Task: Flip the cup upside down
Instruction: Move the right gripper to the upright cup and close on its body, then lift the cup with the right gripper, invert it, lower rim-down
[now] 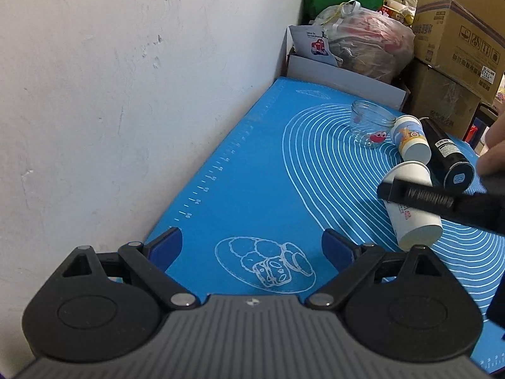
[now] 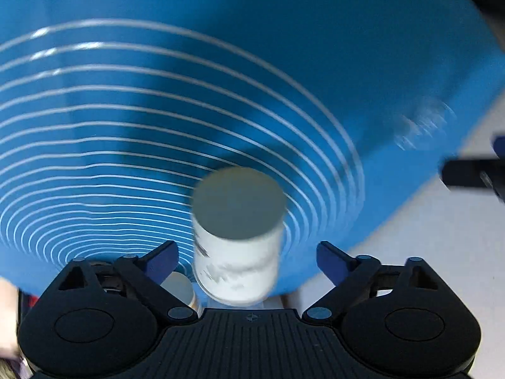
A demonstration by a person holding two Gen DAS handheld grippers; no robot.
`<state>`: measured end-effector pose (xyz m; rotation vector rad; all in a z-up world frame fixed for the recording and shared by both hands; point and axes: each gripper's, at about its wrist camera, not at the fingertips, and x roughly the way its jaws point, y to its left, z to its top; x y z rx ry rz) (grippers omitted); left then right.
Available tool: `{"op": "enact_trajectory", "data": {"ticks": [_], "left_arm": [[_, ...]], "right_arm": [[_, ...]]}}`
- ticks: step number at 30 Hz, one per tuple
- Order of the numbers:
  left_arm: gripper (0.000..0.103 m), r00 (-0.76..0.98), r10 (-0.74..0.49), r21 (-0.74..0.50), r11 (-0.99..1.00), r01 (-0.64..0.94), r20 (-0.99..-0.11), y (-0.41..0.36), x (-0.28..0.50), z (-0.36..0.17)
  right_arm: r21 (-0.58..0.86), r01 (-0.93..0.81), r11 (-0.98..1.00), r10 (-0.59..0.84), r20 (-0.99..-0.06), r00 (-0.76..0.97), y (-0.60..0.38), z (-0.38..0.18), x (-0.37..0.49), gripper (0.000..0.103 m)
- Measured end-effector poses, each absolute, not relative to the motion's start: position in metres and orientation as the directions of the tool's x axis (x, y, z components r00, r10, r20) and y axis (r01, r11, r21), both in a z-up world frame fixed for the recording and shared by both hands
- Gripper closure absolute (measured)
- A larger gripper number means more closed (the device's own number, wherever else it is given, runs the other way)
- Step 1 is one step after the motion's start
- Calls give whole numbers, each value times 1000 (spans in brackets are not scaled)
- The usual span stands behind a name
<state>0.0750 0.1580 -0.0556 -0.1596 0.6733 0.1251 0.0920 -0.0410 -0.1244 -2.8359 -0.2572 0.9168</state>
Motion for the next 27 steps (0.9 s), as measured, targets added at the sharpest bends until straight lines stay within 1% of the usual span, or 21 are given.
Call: {"op": "enact_trajectory", "data": {"ticks": [1,2,3,4,5,6,10,13,16,18,21,23,25,27], "left_arm": [[8,775,60,-110,980,-165,-629,158,76,-56],[8,776,57,-113,980,-164,-628,159,76,-57],[8,777,55,-114,980,-162,-627,159,76,-57],[8,777,54,-115,980,-161,-628,160,77,-58],[8,776,53,-116,980,-161,-629,160,77,-58],[8,774,52,-117,980,-162,-631,160,78,-59],[8,774,46,-126,979,-162,-631,162,76,-59],[8,779,44,-133,978,-162,-625,162,76,-57],[8,783,43,-129,979,-155,-621,158,77,-54],[8,787,42,-124,981,-150,-616,154,77,-52],[9,794,38,-112,985,-133,-606,146,78,-47],[9,800,34,-105,987,-120,-599,139,81,-43],[9,804,28,-103,989,-110,-594,133,83,-39],[9,805,21,-103,989,-102,-593,127,86,-37]], "right_arm": [[-167,129,-978,203,-571,796,-43,-128,94,13],[-148,133,-980,195,-574,796,-44,-130,96,18],[-137,135,-981,189,-574,797,-44,-132,97,26],[-130,128,-983,180,-574,799,-43,-134,99,31],[-125,115,-985,167,-574,801,-43,-137,100,40],[-122,106,-987,157,-573,805,-44,-142,100,46],[-119,93,-989,145,-583,799,-51,-139,111,48],[-169,26,-985,123,-593,796,-59,-125,126,50],[-272,-90,-958,101,-614,783,-58,-108,129,50],[-385,-185,-904,102,-614,783,-52,-94,133,50],[-569,-408,-714,61,-630,774,-46,-65,150,50],[-680,-524,-512,52,-633,772,-50,-42,168,50],[-751,-615,-241,37,-640,767,-55,-19,186,50],[-750,-660,32,52,-658,751,-68,0,198,50]]}}
